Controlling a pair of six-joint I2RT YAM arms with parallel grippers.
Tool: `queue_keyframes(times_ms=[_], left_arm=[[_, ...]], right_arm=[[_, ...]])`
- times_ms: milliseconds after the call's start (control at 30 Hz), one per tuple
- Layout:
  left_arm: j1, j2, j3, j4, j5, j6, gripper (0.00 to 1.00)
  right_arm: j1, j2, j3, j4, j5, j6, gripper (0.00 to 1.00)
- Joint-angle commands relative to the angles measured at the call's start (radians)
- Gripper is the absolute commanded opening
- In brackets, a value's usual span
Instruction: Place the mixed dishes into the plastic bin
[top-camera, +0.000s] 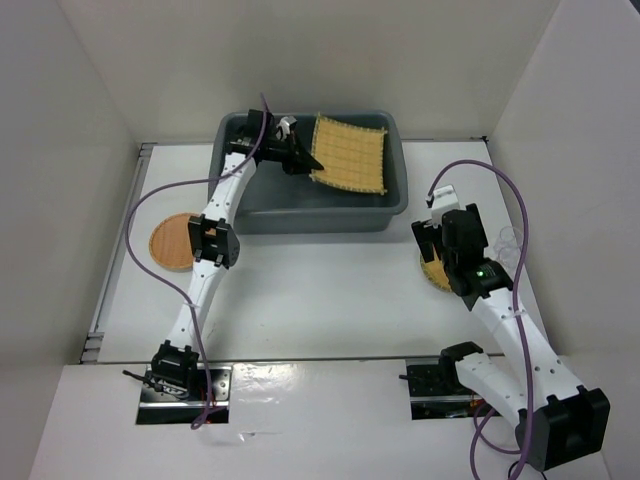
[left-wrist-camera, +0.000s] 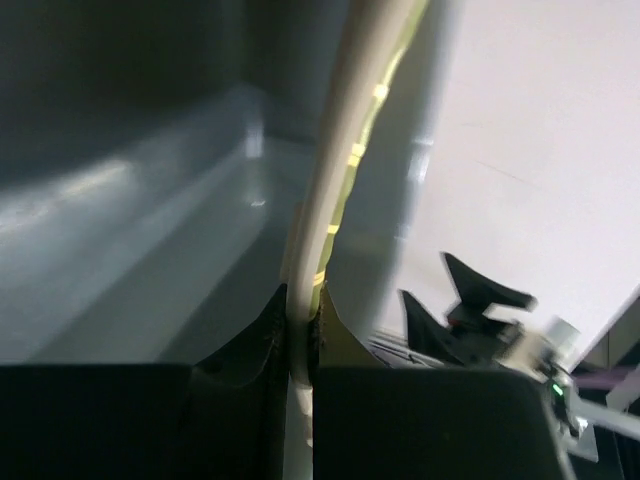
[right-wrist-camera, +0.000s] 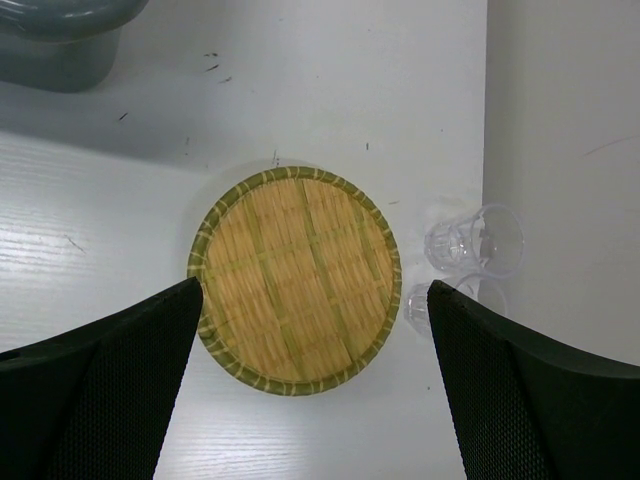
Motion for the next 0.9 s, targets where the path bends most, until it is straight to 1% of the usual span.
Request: queue_keyframes(times_ms=[0,200,367,467,500,533,567,600,667,767,800,833,867], left_arm=[[-0.01,-0.002,0.055,-0.061,0.002,0.032,0.0],[-0.01,0.046,0.055,-0.126,-0.056,0.041,0.0],[-0.01,0.08,0.055,-0.146,-0.078,0.041,0.0],[-0.01,0.098,0.055,-0.204,-0.108,0.053,0.08],[-0.01,0.098,0.055,-0.228,-0.128,0.069,0.12],[-0.01,0.098,0.055,-0.241,-0.141,0.084,0.32],[-0.01,0.089,0.055,-0.252,-0.153,0.084,0.42],[-0.01,0.078,0.055,-0.273,-0.168,0.098,0.48],[-0.01,0.066,0.055,-0.301,-0.219,0.116,0.57],[-0.01,0.057,0.055,-0.393,-0.277,0.193,0.63],[-0.01,0.057,0.055,-0.448,-0.288,0.211,1.0],[-0.01,0.057,0.055,-0.475,-0.323,0.249,1.0],[-0.01,0.023,0.055,-0.5,-0.358,0.266,1.0]], right_arm=[[-0.006,-0.027,-0.01,0.025,0.004,0.013,0.97],[-0.006,-0.027,-0.01,0.025,0.004,0.004,0.97],[0.003,-0.027,-0.019,0.035,0.004,0.004,0.97],[0.003,-0.027,-0.019,0.035,0.004,0.004,0.97],[0.003,-0.027,-0.019,0.035,0.004,0.004,0.97],[0.003,-0.027,-0.019,0.035,0.004,0.004,0.97],[0.003,-0.027,-0.019,0.035,0.015,0.004,0.97],[0.003,-0.027,-0.028,0.044,0.015,0.004,0.97],[0.003,-0.027,-0.028,0.044,0.015,0.004,0.97],[0.003,-0.016,-0.028,0.044,0.015,0.004,0.97],[0.003,-0.005,-0.028,0.044,0.005,0.004,0.97],[0.003,-0.005,-0.028,0.035,0.004,0.004,0.97],[0.003,-0.005,-0.028,0.024,-0.011,0.004,0.97]])
